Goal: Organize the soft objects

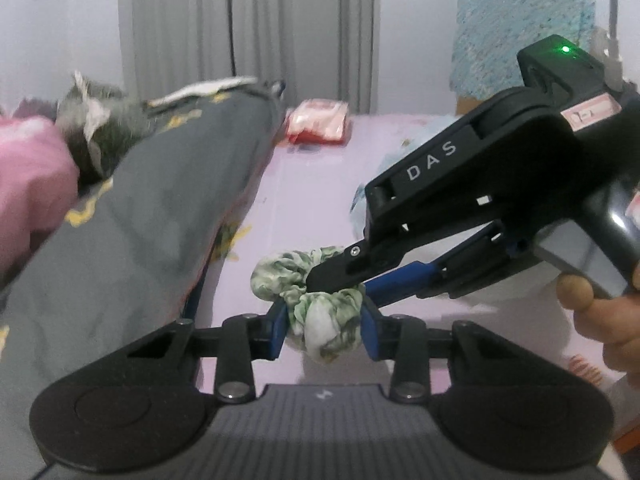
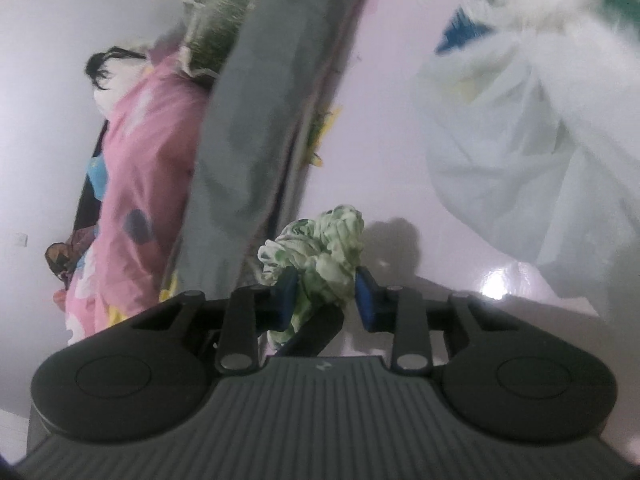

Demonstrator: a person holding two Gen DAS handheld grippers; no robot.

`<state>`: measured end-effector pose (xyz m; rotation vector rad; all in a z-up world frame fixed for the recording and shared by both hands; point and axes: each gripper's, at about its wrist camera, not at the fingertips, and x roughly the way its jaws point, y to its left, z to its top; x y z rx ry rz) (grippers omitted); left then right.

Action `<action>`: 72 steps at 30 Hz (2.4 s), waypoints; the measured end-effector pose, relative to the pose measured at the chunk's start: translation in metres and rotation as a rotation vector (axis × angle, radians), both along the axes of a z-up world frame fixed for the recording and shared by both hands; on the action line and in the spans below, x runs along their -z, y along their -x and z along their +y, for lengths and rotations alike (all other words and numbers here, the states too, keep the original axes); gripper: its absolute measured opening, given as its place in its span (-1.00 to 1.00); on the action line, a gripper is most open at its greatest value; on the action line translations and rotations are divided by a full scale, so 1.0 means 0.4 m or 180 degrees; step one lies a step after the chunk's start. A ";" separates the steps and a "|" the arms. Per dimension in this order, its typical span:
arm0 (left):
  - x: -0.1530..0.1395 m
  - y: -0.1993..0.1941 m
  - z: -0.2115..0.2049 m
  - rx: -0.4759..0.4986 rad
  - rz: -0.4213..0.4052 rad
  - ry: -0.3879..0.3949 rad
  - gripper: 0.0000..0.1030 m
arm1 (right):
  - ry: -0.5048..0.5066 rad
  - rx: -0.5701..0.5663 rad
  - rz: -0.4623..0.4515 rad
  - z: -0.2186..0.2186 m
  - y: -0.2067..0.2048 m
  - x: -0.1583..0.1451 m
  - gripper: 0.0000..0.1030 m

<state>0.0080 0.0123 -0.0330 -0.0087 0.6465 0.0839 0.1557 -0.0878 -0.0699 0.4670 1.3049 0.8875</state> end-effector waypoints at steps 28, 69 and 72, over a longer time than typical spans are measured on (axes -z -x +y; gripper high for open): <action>-0.143 -0.156 -0.466 0.1356 -0.0141 0.0303 0.24 | 0.0224 0.2267 -0.1083 -1.053 0.067 -0.311 -0.53; -0.133 0.045 -0.270 0.0184 0.0184 0.0121 1.00 | 0.1471 0.1709 -0.2108 -0.708 0.402 -0.297 0.98; -0.135 0.054 -0.284 0.0168 0.0164 0.0037 1.00 | 0.1670 0.1713 -0.2092 -0.700 0.411 -0.279 0.98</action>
